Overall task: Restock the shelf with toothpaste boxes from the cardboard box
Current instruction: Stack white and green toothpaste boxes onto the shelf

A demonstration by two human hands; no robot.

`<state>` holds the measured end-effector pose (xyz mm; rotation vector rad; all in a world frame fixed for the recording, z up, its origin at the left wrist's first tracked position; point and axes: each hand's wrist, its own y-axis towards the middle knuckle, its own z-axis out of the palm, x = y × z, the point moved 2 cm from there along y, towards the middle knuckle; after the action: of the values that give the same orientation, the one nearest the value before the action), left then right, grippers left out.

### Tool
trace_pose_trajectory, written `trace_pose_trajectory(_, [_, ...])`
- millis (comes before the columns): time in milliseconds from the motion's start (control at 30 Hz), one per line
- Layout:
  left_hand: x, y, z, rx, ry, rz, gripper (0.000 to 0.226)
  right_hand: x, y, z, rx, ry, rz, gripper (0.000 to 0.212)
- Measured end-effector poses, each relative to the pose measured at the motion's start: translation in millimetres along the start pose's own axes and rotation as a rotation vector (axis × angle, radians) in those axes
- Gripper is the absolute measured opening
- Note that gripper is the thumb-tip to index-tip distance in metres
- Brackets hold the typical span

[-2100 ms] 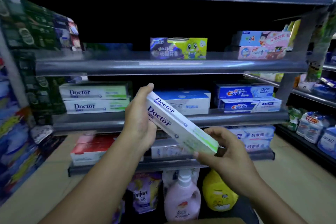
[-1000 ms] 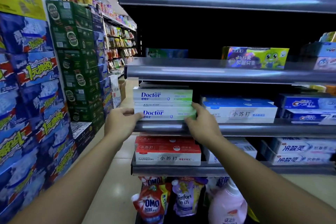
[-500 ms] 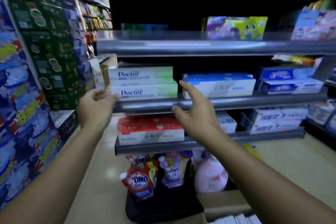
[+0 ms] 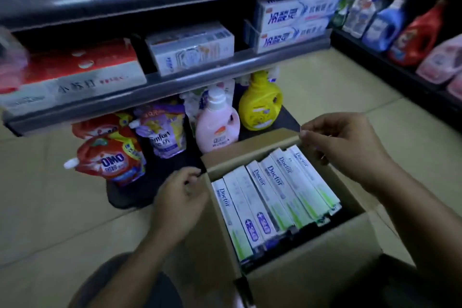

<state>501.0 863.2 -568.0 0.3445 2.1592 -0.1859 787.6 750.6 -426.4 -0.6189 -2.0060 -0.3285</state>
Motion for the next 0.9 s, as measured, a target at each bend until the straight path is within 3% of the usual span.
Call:
trace_pose_trajectory(167, [-37,20,88,0.273,0.143,-0.018,0.049,-28,12,-23,0.004,-0.221,0.024,0.009])
trace_pose_trajectory(267, [-66,38,134,0.298,0.182,0.026,0.057,-46,20,-29,0.037,-0.345,0.065,0.009])
trace_pose_trajectory(500, [-93,79,210,0.361,0.359,-0.11,0.087,-79,31,-28,0.178,-0.589,0.135,0.01])
trace_pose_trajectory(600, [-95,86,217,0.349,0.431,-0.093,0.077,-93,29,-26,0.253,-0.62,0.172,0.017])
trace_pose_trajectory(767, [-96,84,216,0.324,0.225,-0.101,0.053,-124,18,-17,0.394,-0.679,0.271,0.058])
trace_pose_trajectory(900, [-85,79,212,0.276,-0.285,-0.316,0.044,-148,0,-4,0.528,-0.623,0.391,0.089])
